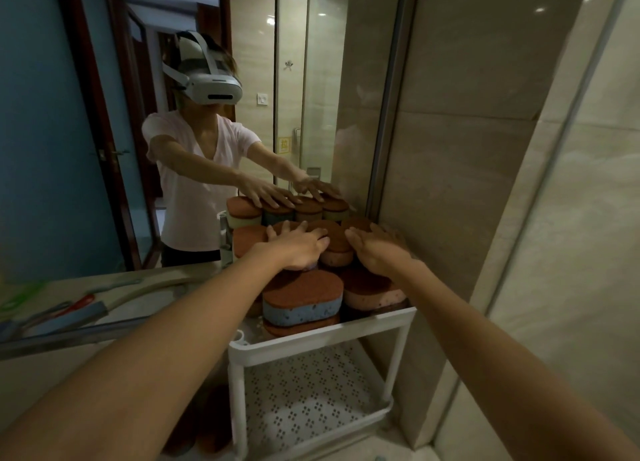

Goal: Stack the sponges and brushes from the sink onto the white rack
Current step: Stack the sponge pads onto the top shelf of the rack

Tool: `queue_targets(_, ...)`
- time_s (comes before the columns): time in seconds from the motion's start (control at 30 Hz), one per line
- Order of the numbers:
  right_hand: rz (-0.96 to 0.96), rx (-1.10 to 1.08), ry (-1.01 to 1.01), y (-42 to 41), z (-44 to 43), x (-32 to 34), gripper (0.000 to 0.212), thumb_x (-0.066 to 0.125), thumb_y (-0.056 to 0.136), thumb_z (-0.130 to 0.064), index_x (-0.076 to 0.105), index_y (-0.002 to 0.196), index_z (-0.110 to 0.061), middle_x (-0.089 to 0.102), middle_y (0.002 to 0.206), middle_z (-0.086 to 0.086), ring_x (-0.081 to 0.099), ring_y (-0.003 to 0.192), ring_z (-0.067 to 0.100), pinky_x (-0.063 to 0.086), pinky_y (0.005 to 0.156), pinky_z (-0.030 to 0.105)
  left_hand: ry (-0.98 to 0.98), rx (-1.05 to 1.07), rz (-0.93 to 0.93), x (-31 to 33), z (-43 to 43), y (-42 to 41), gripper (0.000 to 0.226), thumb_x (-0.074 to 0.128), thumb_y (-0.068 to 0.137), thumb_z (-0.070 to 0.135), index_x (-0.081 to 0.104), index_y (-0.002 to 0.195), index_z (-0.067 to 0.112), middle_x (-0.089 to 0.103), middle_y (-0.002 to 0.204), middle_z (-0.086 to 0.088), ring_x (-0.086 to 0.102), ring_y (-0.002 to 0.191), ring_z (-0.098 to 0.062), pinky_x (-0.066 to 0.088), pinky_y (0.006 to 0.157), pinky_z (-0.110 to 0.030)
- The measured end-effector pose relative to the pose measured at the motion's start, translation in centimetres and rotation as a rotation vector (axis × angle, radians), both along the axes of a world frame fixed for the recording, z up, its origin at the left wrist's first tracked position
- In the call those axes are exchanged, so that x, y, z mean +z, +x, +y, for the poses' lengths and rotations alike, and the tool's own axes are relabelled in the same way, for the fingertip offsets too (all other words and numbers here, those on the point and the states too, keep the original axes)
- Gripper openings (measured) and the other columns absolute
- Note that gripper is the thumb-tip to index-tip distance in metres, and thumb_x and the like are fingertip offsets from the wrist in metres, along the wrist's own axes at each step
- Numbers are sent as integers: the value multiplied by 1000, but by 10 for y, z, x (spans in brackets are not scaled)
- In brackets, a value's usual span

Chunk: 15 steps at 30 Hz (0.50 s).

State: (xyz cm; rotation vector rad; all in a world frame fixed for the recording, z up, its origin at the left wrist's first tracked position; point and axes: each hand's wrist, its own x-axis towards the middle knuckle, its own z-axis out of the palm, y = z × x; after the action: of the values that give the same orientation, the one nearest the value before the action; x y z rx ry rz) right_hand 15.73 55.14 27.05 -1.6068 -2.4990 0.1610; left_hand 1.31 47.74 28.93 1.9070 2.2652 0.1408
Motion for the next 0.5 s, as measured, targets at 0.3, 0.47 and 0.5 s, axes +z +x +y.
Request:
queue_targets(0.3, 543, 177, 347, -36, -97, 12, 25, 44, 92, -12, 62, 109, -7, 59, 112, 13, 58, 101, 31, 51, 83, 42, 443, 43, -226, 22, -49, -15, 35, 36, 96, 19, 53, 127, 17, 51, 136, -7, 43, 129, -26, 21, 116, -45)
queue_targets(0.47, 774, 267, 256, -78, -180, -3, 25, 46, 91, -11, 65, 106, -9, 67, 102, 9, 61, 93, 23, 34, 65, 23, 676, 242, -438, 8, -125, -41, 29, 40, 93, 12, 65, 109, 10, 63, 117, -11, 58, 109, -26, 44, 90, -29)
queue_targets(0.5, 798, 292, 213, -86, -197, -15, 24, 46, 90, -10, 65, 104, -8, 68, 99, 10, 62, 91, 24, 37, 66, 24, 694, 297, -458, -2, -143, -48, 29, 39, 93, 11, 65, 106, 10, 65, 112, -11, 60, 105, -26, 46, 90, -31)
